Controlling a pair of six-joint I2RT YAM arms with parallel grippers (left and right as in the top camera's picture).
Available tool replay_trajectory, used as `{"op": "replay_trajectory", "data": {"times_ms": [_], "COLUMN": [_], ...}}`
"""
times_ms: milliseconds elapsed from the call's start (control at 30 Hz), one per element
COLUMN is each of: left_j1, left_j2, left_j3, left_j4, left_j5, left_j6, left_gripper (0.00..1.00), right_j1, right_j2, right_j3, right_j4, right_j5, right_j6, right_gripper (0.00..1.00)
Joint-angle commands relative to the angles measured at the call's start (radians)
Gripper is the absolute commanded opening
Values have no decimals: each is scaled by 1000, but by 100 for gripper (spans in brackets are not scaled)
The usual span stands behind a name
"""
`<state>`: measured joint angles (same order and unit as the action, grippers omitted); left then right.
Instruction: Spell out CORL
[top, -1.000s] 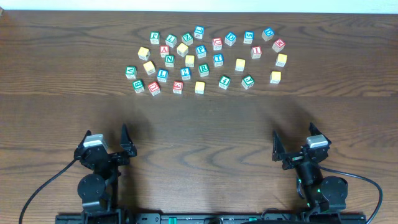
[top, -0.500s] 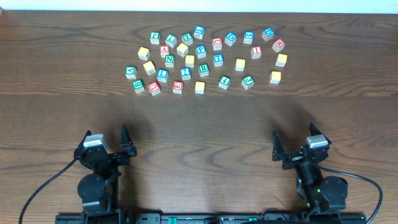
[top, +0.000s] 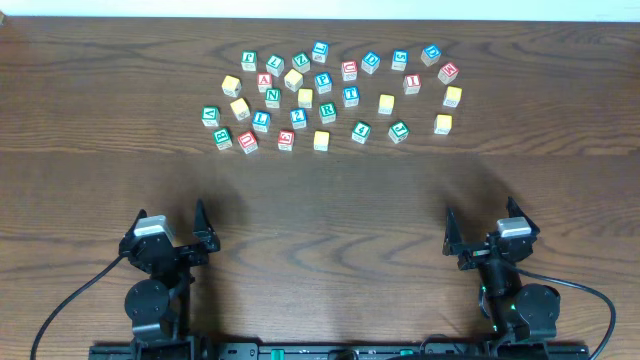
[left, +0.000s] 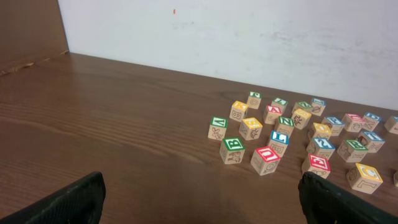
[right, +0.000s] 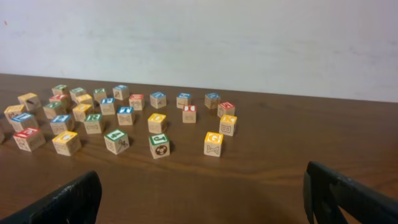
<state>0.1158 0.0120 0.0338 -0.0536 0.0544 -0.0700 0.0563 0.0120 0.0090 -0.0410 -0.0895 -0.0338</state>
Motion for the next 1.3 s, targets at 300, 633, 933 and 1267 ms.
{"op": "replay_trajectory", "data": {"times_ms": [300,633,933,1267], "left_j1": [-3,-3,-3,-3], "left_j2": [-7,162,562,1023], "left_j3": [18,216,547,1065], "left_j4": [-4,-6,-81,-463], "left_j5": [6,30,45,73], "left_j6": [10,14,30,91], "left_gripper": [98,98,98,98], "right_j1": [-10,-10,-10,-11], "right_j2": [-5,290,730,1149], "right_j3": [9,245,632,1168], "right_j4": [48,50,-73,-504], "right_j5": [-31,-34,-50,-134], "right_j6": [-13,-36,-36,-84], "right_gripper": [99,99,99,99]}}
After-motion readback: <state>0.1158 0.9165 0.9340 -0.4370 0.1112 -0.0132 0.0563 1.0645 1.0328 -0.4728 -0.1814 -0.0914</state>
